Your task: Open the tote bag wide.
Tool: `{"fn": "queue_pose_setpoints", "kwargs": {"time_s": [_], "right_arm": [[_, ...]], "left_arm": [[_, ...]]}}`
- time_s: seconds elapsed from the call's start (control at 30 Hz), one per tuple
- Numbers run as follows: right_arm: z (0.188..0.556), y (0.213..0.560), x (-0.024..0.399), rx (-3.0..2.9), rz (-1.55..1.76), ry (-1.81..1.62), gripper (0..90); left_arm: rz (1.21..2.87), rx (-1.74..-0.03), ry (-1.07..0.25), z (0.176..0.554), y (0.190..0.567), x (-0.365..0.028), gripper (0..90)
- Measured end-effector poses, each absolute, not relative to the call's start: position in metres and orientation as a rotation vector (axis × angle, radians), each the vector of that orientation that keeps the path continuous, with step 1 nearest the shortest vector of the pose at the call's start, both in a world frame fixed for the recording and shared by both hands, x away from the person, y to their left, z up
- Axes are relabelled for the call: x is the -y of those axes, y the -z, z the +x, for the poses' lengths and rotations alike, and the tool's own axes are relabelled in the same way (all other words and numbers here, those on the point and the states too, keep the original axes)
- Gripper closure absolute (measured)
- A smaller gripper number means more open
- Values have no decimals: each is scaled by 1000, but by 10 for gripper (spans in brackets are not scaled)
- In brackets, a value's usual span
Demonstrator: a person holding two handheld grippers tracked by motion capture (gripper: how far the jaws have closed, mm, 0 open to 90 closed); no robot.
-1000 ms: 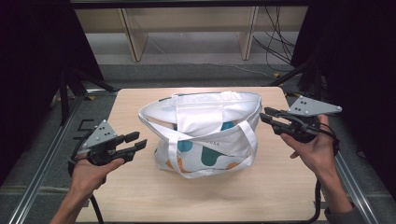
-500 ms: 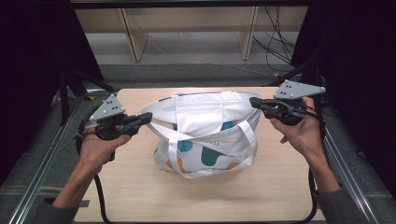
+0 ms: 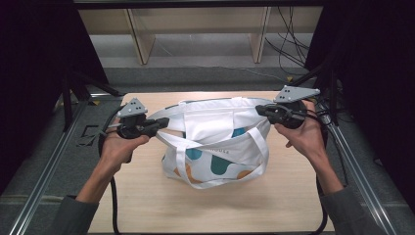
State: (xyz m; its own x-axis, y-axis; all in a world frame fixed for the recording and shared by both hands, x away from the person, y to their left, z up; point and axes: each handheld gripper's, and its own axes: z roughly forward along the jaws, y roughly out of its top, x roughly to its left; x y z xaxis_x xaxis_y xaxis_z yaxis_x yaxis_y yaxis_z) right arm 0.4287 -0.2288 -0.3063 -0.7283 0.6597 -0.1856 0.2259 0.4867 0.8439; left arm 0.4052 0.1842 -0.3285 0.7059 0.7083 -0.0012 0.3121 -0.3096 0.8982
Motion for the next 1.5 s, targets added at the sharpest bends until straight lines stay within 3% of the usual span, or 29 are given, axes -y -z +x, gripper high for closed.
{"fn": "queue_pose_setpoints", "kwargs": {"time_s": [0.57,0.8,0.97,1.07,1.27,1.5], "right_arm": [[430,374,230,-2379,779,-1059,900],[430,423,233,-2443,830,-948,900],[427,462,236,-2467,899,-957,900],[425,459,237,-2476,892,-942,900],[419,435,235,-2420,845,-985,899],[410,389,216,-2354,727,-1175,900]], "left_arm": [[2061,-866,-409,423,407,-186,892],[2086,-929,-369,428,455,-188,895],[2063,-973,-363,434,461,-192,896],[2130,-941,-396,430,453,-189,896],[2030,-893,-376,422,425,-182,868],[2091,-735,-330,428,403,-132,867]]}}
